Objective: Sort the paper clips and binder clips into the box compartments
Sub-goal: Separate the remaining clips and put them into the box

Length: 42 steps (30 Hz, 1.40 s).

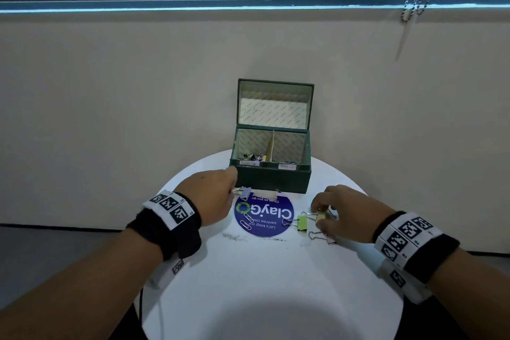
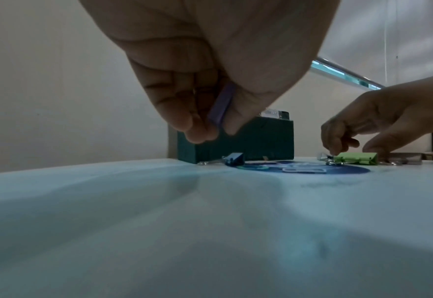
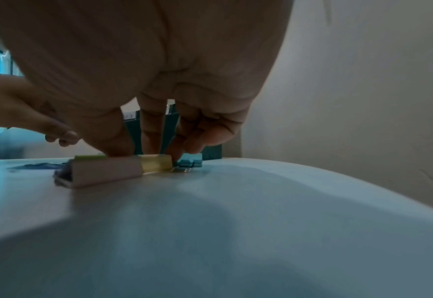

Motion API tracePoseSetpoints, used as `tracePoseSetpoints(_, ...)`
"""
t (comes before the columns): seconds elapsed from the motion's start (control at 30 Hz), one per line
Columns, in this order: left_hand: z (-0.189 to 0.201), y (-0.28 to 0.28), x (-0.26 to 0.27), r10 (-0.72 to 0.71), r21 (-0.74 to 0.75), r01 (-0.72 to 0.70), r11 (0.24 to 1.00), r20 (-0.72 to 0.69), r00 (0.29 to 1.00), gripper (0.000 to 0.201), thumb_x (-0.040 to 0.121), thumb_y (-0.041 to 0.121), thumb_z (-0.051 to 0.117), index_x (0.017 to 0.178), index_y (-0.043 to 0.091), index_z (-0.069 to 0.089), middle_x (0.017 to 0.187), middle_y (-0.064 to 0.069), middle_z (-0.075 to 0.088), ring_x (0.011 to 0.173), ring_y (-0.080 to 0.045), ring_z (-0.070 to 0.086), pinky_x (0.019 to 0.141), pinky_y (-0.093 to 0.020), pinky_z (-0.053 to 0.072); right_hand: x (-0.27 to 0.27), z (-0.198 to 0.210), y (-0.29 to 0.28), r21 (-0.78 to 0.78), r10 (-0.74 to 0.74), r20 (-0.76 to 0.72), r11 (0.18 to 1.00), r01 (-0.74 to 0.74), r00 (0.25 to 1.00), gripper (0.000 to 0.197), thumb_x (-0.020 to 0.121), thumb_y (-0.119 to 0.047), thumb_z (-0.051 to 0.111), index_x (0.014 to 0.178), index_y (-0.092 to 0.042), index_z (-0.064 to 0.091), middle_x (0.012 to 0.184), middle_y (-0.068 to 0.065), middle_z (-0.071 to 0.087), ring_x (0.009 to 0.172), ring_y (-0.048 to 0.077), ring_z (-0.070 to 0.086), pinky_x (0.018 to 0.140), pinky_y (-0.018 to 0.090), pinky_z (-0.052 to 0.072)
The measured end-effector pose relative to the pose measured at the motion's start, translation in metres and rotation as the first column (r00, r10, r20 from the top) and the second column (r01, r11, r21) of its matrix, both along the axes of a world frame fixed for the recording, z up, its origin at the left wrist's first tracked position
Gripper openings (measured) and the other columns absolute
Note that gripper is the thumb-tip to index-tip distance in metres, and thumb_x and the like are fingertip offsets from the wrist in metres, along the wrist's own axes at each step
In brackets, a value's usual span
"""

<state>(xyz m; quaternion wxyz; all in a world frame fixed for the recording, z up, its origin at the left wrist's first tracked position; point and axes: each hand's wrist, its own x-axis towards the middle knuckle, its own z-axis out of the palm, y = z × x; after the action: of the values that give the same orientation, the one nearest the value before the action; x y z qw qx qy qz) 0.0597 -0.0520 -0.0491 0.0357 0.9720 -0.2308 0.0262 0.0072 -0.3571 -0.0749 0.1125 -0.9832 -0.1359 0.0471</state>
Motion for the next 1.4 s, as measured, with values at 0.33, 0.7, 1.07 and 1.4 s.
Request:
tracePoseSetpoints(0.33, -0.009, -0.008, 0.016, -0.098, 0.069, 0.106, 0.992, -0.112, 0.989, 0.039, 0.098, 0.033, 0.051, 0.136, 0.042, 0.048, 0.130, 0.004, 0.050, 0.113, -0.023, 0.057, 0.090, -0.037, 0.053, 0.005, 0.000, -0.006, 0.196, -0.161, 0.248, 0.974, 0.113, 0.955, 0.019, 0.080, -0.010, 0.066, 0.088, -0.026, 0.062, 0.093, -0.007, 0.044, 0.067, 0.008, 0.055, 0.065, 0.024, 0.047)
tracePoseSetpoints(0.7, -0.006, -0.012, 0.009, -0.064, 0.028, 0.071, 0.997, -0.194, 0.979, 0.027, 0.082, 0.042, 0.065, 0.103, 0.034, 0.051, 0.109, 0.010, 0.048, 0.093, -0.015, 0.057, 0.083, -0.035, 0.054, 0.004, 0.016, 0.005, 0.264, -0.193, 0.278, 0.957, 0.118, 0.941, 0.018, 0.095, -0.019, 0.057, 0.106, -0.032, 0.050, 0.081, -0.010, 0.062, 0.065, 0.011, 0.058, 0.059, 0.023, 0.046)
tracePoseSetpoints(1.07, 0.040, -0.012, 0.033, -0.209, -0.241, 0.208, 0.948, 0.022, 0.978, 0.010, 0.088, 0.035, 0.060, 0.089, 0.033, 0.051, 0.091, 0.014, 0.050, 0.080, -0.008, 0.052, 0.072, -0.031, 0.050, 0.073, 0.068, 0.082, 0.493, -0.205, 0.244, 0.868, 0.061, 0.948, 0.040, 0.090, -0.033, 0.070, 0.127, -0.025, 0.060, 0.117, -0.006, 0.066, 0.097, 0.009, 0.064, 0.091, 0.028, 0.055)
tracePoseSetpoints(1.4, 0.054, -0.047, 0.073, -0.088, -0.397, 0.093, 0.913, 0.030, 0.996, 0.023, 0.098, 0.010, 0.043, 0.117, 0.022, 0.047, 0.091, 0.005, 0.049, 0.072, -0.014, 0.052, 0.061, -0.026, 0.041, 0.057, 0.050, 0.007, 0.352, -0.352, 0.290, 0.904, 0.243, 0.890, 0.008, 0.089, -0.026, 0.067, 0.086, -0.025, 0.060, 0.093, -0.009, 0.064, 0.084, 0.014, 0.061, 0.068, 0.022, 0.039)
